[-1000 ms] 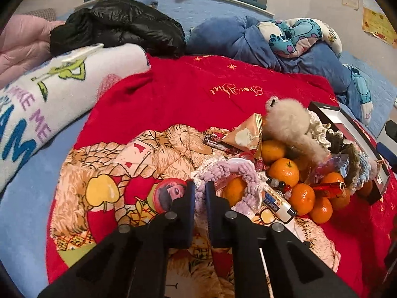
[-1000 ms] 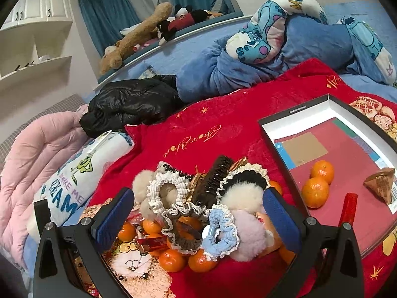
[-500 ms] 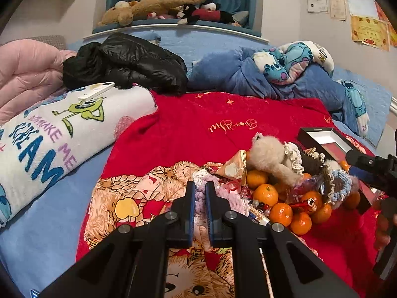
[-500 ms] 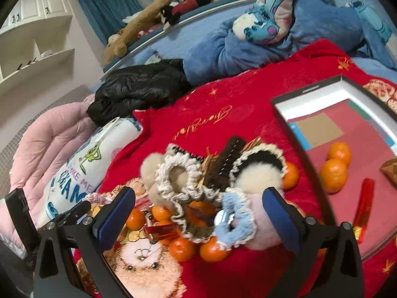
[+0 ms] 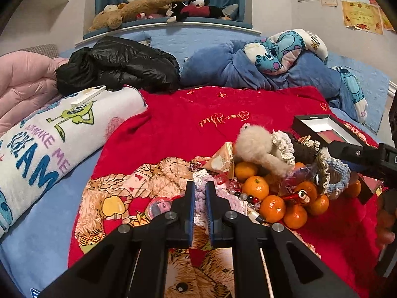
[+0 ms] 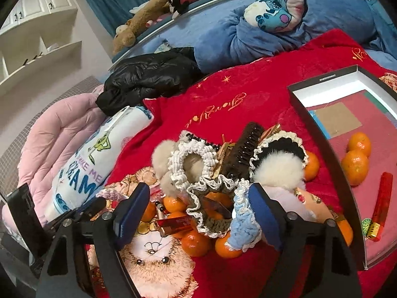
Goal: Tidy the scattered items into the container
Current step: 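Lower the left tool onto the pink lace scrunchie and close on it, then grasp the brown lace scrunchie with the right tool while the left tool holds the pink one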
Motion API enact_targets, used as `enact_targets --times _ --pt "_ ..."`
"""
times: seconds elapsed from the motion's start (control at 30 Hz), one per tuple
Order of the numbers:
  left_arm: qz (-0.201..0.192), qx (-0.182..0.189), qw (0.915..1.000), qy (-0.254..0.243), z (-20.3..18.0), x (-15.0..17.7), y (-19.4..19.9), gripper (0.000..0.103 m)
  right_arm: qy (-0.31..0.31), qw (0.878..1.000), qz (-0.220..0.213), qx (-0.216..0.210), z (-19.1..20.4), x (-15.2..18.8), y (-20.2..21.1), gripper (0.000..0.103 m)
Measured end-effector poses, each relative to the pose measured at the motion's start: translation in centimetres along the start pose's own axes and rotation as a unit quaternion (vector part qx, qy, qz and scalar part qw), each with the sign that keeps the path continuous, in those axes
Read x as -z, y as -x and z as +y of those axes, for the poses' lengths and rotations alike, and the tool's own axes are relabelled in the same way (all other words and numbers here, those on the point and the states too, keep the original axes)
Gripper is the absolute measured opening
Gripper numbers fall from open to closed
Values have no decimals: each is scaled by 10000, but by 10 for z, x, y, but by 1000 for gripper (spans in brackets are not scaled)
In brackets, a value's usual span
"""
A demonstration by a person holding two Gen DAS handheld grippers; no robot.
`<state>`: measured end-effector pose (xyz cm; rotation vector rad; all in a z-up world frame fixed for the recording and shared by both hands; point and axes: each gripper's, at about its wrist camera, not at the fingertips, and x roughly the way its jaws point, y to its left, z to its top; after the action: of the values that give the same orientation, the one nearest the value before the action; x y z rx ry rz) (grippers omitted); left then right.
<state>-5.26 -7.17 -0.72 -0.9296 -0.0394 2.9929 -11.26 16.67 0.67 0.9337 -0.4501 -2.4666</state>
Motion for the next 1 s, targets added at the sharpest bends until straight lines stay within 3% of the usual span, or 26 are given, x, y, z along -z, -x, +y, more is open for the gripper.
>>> enact_targets --times 0.13,0.27,0.3,0.4,0.5,0.6,0.83,0.87,0.93,1.0 --pt "-8 -40 10000 19 1 0 0 9 142 9997 37 182 7 0 0 83" --pt "-14 -38 9999 151 6 -1 1 9 116 9975 -338 -605 16 -8 24 87" --pt "-16 -27 9999 166 7 -2 2 9 200 9973 -355 -609 19 -7 25 93" --pt "-15 11 9998 196 8 -2 2 9 489 9984 -146 -232 27 0 12 92" --pt "-21 43 9998 176 5 -1 3 9 411 9988 238 146 20 7 -12 77" --pt "4 28 10000 74 1 -1 1 9 530 9968 463 379 14 11 -26 73" --pt "76 37 10000 -2 -4 1 -2 9 710 9919 654 830 4 17 -41 37" --pt "74 51 10000 6 -4 1 -2 9 711 9920 643 823 5 17 -40 35" --pt "69 71 9999 23 -4 1 -1 9 670 9930 622 745 4 16 -40 20" --pt "64 78 9999 52 -4 1 0 9 720 9923 615 799 7 17 -38 19"
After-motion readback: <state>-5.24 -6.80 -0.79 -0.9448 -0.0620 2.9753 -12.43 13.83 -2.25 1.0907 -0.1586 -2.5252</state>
